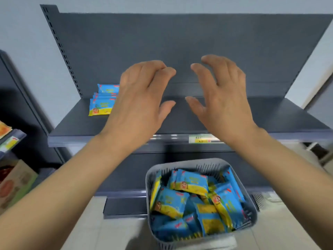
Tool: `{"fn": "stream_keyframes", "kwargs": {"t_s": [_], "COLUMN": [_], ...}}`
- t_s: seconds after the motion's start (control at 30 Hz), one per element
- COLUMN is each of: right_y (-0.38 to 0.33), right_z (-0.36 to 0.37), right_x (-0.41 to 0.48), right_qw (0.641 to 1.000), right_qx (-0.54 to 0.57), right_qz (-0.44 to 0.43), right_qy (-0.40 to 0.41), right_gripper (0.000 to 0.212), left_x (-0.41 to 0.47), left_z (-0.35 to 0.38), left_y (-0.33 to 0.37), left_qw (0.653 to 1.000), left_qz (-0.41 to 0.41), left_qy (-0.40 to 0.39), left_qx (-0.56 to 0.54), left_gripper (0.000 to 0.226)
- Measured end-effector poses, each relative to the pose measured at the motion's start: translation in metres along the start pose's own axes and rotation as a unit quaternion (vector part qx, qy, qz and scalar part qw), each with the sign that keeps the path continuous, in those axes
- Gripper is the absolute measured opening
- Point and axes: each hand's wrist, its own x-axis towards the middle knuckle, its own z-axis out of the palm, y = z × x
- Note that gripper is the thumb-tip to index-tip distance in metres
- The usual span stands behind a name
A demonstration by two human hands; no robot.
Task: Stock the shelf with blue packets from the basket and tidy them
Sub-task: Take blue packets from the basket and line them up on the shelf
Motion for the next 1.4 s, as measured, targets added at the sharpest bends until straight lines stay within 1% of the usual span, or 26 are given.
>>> {"fn": "stream_keyframes", "kwargs": {"t_s": [0.07, 0.17, 0.23, 0.3, 0.37, 0.4, 0.47, 0.53, 0.57, 0.67, 0.73, 0.8, 0.87, 0.97, 1.0, 1.03, 1.1, 1.17, 1.2, 1.27, 1.3, 1.33, 1.4], "right_y": [0.014, 0.03, 0.039, 0.045, 0.047, 0.048, 0.05, 0.056, 0.059, 0.066, 0.065, 0.061, 0.059, 0.058, 0.058, 0.06, 0.063, 0.069, 0.072, 0.075, 0.076, 0.076, 0.078], "right_z": [-0.004, 0.006, 0.018, 0.033, 0.049, 0.057, 0.071, 0.084, 0.088, 0.102, 0.109, 0.117, 0.124, 0.129, 0.129, 0.13, 0.129, 0.127, 0.124, 0.119, 0.117, 0.115, 0.114], "right_x": [-0.026, -0.064, -0.089, -0.116, -0.145, -0.159, -0.187, -0.211, -0.221, -0.248, -0.262, -0.27, -0.272, -0.274, -0.275, -0.275, -0.274, -0.269, -0.266, -0.263, -0.261, -0.259, -0.252], "right_qw": [0.999, 0.99, 0.976, 0.951, 0.917, 0.895, 0.835, 0.766, 0.738, 0.687, 0.659, 0.649, 0.657, 0.669, 0.671, 0.675, 0.679, 0.677, 0.67, 0.642, 0.634, 0.632, 0.63], "right_qx": [0.006, 0.022, 0.029, 0.052, 0.087, 0.099, 0.122, 0.151, 0.155, 0.136, 0.122, 0.104, 0.086, 0.074, 0.071, 0.077, 0.095, 0.114, 0.126, 0.159, 0.171, 0.177, 0.191], "right_qz": [0.008, 0.024, 0.028, 0.024, 0.022, 0.029, 0.068, 0.134, 0.152, 0.149, 0.136, 0.111, 0.089, 0.08, 0.076, 0.078, 0.099, 0.111, 0.115, 0.137, 0.146, 0.15, 0.173], "right_qy": [-0.044, -0.136, -0.215, -0.302, -0.388, -0.435, -0.532, -0.61, -0.639, -0.698, -0.73, -0.746, -0.743, -0.735, -0.735, -0.73, -0.721, -0.719, -0.723, -0.738, -0.74, -0.739, -0.733], "right_gripper": [0.055, 0.055, 0.057, 0.055, 0.051, 0.049, 0.048, 0.053, 0.056, 0.064, 0.068, 0.071, 0.071, 0.069, 0.066, 0.058, 0.033, 0.042, 0.041, 0.025, 0.023, 0.026, 0.025], "left_x": [-0.015, -0.037, -0.054, -0.076, -0.099, -0.112, -0.137, -0.158, -0.166, -0.183, -0.189, -0.195, -0.198, -0.2, -0.199, -0.2, -0.2, -0.201, -0.201, -0.202, -0.202, -0.203, -0.206], "left_z": [0.012, 0.039, 0.062, 0.087, 0.111, 0.121, 0.137, 0.147, 0.15, 0.154, 0.157, 0.159, 0.16, 0.164, 0.165, 0.167, 0.17, 0.174, 0.176, 0.182, 0.185, 0.189, 0.196], "left_y": [0.022, 0.046, 0.056, 0.058, 0.053, 0.05, 0.043, 0.036, 0.033, 0.027, 0.025, 0.025, 0.025, 0.025, 0.024, 0.023, 0.021, 0.018, 0.018, 0.017, 0.017, 0.016, 0.015], "left_qw": [0.999, 0.993, 0.985, 0.972, 0.954, 0.944, 0.922, 0.907, 0.901, 0.891, 0.886, 0.884, 0.88, 0.878, 0.876, 0.874, 0.872, 0.869, 0.867, 0.863, 0.861, 0.858, 0.849], "left_qz": [-0.013, -0.023, -0.019, -0.016, -0.021, -0.028, -0.044, -0.049, -0.051, -0.049, -0.046, -0.047, -0.048, -0.046, -0.047, -0.049, -0.051, -0.055, -0.056, -0.049, -0.042, -0.035, -0.022], "left_qy": [-0.028, -0.086, -0.14, -0.211, -0.28, -0.315, -0.377, -0.414, -0.428, -0.451, -0.461, -0.466, -0.472, -0.477, -0.48, -0.483, -0.487, -0.492, -0.494, -0.503, -0.507, -0.513, -0.526], "left_qx": [-0.035, -0.074, -0.096, -0.106, -0.101, -0.094, -0.076, -0.051, -0.042, -0.023, -0.014, -0.009, -0.009, -0.006, -0.005, -0.005, -0.003, -0.004, -0.004, 0.008, 0.017, 0.026, 0.038], "left_gripper": [0.05, 0.05, 0.049, 0.046, 0.044, 0.044, 0.045, 0.046, 0.047, 0.05, 0.05, 0.05, 0.05, 0.049, 0.049, 0.049, 0.049, 0.048, 0.048, 0.047, 0.047, 0.047, 0.048]}}
